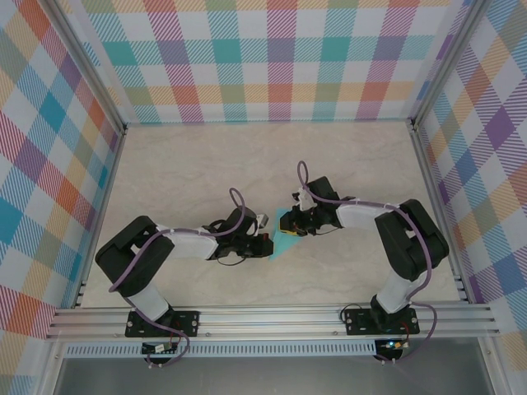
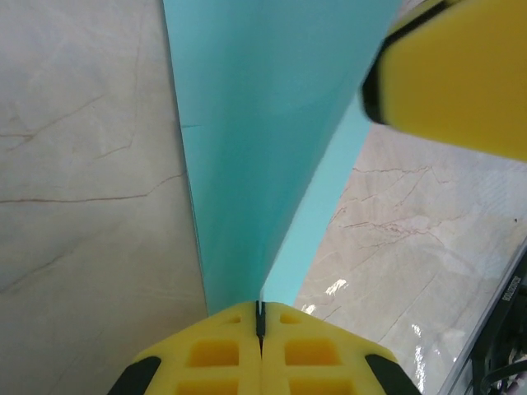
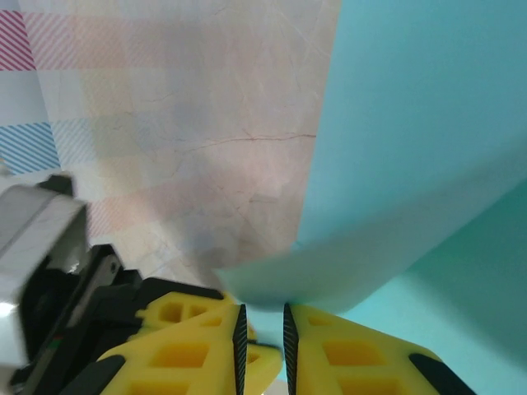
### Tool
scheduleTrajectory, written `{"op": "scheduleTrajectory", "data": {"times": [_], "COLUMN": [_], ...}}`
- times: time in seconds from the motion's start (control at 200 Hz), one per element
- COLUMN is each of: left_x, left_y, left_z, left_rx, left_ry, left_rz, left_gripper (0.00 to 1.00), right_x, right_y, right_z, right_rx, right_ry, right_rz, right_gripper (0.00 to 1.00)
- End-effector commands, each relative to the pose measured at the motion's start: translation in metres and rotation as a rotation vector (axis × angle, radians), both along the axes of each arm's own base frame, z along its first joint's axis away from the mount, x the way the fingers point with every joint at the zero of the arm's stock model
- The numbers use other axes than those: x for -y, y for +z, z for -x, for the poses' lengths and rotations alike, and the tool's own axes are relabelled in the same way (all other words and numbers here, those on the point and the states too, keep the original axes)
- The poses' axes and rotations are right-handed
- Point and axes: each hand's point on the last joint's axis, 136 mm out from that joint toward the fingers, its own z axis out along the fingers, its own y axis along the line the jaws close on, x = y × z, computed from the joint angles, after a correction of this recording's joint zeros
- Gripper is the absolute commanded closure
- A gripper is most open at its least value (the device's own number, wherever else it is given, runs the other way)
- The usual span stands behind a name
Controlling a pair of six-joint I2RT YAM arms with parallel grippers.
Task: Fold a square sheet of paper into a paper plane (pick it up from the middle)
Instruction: Fourth fold the wing at the center of the table.
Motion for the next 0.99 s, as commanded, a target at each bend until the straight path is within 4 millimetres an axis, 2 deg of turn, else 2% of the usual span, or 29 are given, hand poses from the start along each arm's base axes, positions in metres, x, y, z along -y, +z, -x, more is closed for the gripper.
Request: {"op": "scheduleTrajectory", "data": {"times": [0.0,0.605,0.99], "left_x": [0.008,0.001,-0.004], "left_y": [0.001,-0.004,-0.008], "left_z": [0.000,-0.003,-0.004], "left_rx": [-0.032,-0.089,-0.096], "left_ry": [-0.037,-0.007,0.025], "left_rz": [0.043,0.085,0.075], "left_gripper": [0.97,0.97,0.96], "right_x": [-0.008,-0.019,-0.022], "right_y": [0.017,-0.001,-0.020], "right_z": [0.006,-0.011,-0.017], "right_rx": [0.019,-0.009,-0.031], "right_ry": [0.027,0.033,0.035], "right_rz": [-0.069,-0.052,-0.026], "right_gripper": [0.78,0.79,0.79]}}
